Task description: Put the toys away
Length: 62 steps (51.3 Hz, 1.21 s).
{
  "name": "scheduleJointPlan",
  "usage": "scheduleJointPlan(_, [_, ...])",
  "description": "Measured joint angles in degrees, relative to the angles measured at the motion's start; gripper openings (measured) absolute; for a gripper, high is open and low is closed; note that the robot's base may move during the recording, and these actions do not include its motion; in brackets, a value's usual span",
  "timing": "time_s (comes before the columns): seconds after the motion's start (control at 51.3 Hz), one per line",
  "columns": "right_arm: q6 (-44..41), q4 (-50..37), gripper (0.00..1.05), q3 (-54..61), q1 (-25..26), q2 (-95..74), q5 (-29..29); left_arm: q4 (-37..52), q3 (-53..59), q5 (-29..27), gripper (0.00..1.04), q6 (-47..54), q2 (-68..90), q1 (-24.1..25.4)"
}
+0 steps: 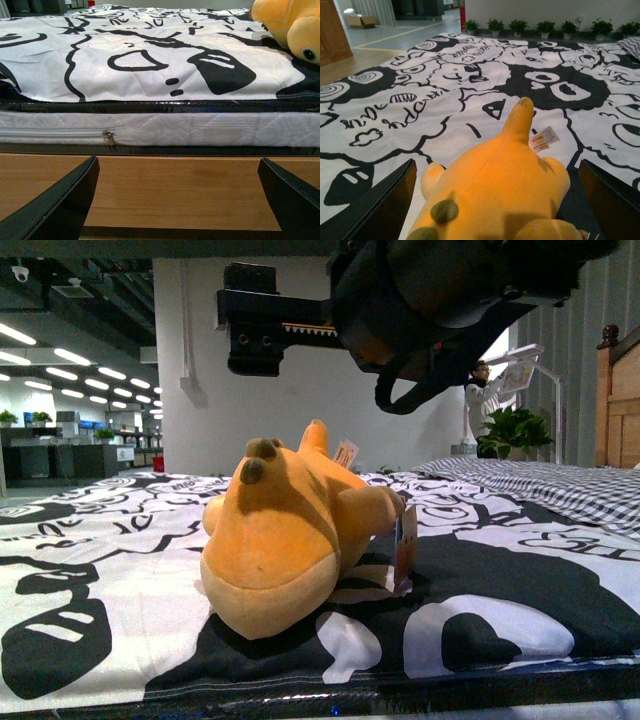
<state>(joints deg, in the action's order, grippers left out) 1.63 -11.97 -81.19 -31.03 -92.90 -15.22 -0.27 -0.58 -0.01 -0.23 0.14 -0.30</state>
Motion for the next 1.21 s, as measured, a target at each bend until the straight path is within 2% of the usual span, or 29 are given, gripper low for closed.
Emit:
scheduleJointPlan(0.468, [-1.5,0.3,0.98,-0.2,-3.8,-5.1,-9.0,0.0,0.0,0.0,0.99,0.0,0.0,0.0])
scheduleJointPlan(1.208, [2.6,-3.0,0.98,6.4,-6.3,-6.2,-10.5,0.0,0.0,0.0,0.99,0.0,0.0,0.0])
